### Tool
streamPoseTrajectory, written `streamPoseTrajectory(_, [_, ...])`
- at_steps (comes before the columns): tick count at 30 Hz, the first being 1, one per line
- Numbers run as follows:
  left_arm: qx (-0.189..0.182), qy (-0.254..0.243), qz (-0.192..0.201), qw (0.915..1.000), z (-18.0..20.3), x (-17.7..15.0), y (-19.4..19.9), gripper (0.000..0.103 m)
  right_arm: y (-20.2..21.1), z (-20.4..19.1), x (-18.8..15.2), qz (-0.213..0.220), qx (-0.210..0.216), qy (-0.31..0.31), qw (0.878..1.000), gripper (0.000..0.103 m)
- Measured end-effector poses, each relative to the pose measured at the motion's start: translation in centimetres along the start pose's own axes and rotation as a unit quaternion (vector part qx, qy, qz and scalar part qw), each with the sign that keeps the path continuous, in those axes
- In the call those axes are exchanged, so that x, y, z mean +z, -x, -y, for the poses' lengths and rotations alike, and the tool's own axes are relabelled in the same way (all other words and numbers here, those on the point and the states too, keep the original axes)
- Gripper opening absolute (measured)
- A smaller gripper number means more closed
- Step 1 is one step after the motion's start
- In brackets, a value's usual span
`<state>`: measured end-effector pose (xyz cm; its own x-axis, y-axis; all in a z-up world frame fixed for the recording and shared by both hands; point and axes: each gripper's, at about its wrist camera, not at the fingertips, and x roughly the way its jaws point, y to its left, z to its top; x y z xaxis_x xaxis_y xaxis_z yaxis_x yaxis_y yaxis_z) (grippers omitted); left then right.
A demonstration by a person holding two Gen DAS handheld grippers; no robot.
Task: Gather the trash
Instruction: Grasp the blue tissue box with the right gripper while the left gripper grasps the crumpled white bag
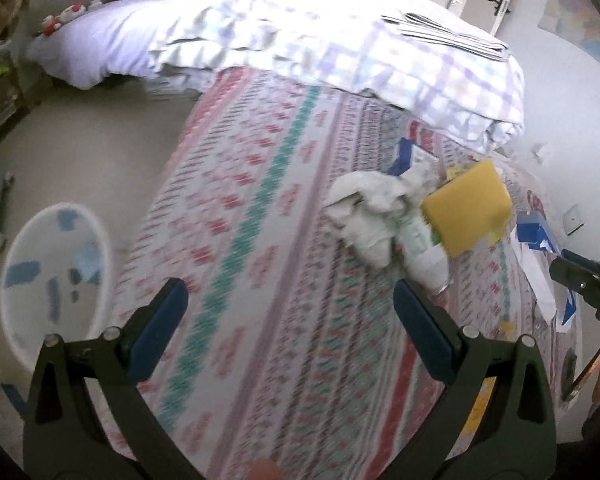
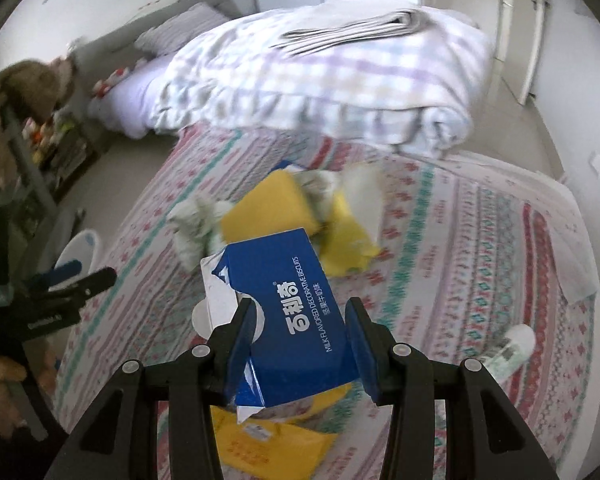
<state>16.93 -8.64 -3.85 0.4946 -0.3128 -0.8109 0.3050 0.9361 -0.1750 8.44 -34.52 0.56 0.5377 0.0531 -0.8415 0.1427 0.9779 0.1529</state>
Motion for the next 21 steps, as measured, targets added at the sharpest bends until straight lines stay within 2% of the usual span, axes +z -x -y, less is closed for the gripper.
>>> streamPoseTrajectory(3, [-0.014,-0.003,0.005,0.9999,1.1,0.6,-1.3,0.097,-0.1,1.6,0.3,0.003,-0.008,-0.016,1.0,0.047])
streamPoseTrajectory(7, [-0.039,0.01,-0.001,0.9992,2.0,1.3,-3.4,0.076,-0.5,3.5,0.4,0.002,-0.014,-0.036,0.999,0.047])
streamPoseTrajectory(12, [-0.057,0.027,0.001,0.998,2.8,1.7,-5.1,0.066,-1.5,5.6,0.6,-0.007,-0.025,-0.051,0.998,0.047])
streamPoseTrajectory(15, [-0.06,0.028,-0.002,0.9978,3.4,1.8,-5.9,0.062,-1.9,6.8,0.7,-0.008,-0.026,-0.064,0.998,0.047])
streamPoseTrajectory(18, [-0.056,0.034,-0.007,0.9978,3.7,1.8,-6.6,0.054,-2.1,7.4,0.6,-0.012,-0.027,-0.069,0.997,0.047])
streamPoseTrajectory(21, [-0.052,0.041,-0.016,0.9977,3.5,1.5,-7.3,0.038,-2.4,7.7,0.5,-0.015,-0.029,-0.068,0.997,0.047])
